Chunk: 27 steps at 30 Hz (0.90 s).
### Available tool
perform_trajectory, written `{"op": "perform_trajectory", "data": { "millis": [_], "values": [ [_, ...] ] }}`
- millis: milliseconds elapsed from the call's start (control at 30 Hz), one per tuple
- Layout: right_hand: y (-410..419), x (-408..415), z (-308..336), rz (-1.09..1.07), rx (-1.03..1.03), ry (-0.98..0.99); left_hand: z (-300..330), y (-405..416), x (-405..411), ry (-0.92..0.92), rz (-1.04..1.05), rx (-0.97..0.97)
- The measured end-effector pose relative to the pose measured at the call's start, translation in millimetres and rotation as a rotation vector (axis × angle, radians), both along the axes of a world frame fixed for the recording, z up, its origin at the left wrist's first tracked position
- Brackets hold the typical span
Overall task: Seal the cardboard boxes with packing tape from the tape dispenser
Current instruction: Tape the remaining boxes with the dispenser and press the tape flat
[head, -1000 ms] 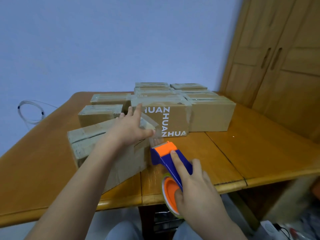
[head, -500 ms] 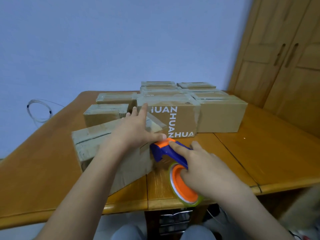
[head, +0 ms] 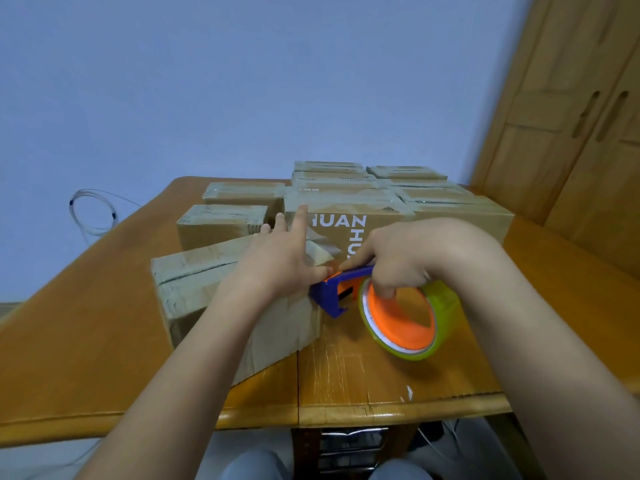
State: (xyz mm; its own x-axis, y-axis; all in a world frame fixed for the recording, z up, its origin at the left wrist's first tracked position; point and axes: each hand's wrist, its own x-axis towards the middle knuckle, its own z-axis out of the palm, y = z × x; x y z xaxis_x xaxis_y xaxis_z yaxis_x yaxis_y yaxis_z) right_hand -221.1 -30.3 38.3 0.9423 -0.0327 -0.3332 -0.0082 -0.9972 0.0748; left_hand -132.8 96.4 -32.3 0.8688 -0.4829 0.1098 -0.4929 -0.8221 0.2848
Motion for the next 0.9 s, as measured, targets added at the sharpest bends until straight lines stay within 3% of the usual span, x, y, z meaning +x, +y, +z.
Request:
{"op": "perform_trajectory", "data": {
  "millis": [200, 400, 567, 733, 900],
  "values": [
    [2.7, 12.8, 13.8, 0.071, -0.114, 0.061, -1.7, 0.1, -0.2, -0.01, -0.002, -0.001],
    [10.8, 27.7, -23.9, 0.084, -0.122, 0.199, -2.1, 2.2, -2.3, -0.012, -0.009, 0.008],
    [-35.6, 2.9, -10.7, 0.001, 0.091, 0.127, 0.8, 3.4, -1.6, 0.01, -0.007, 0.017],
    [-95.7, -9.5, -43.3, -0.11, 0.256, 0.009, -0.7, 5.1, -3.0, -0.006, -0.011, -0.03],
    [-138.3, -10.0, -91.5, -0.244, 0.691, -0.136, 0.4, 9.3, -7.5, -0.021, -0.086, -0.035]
  ]
}}
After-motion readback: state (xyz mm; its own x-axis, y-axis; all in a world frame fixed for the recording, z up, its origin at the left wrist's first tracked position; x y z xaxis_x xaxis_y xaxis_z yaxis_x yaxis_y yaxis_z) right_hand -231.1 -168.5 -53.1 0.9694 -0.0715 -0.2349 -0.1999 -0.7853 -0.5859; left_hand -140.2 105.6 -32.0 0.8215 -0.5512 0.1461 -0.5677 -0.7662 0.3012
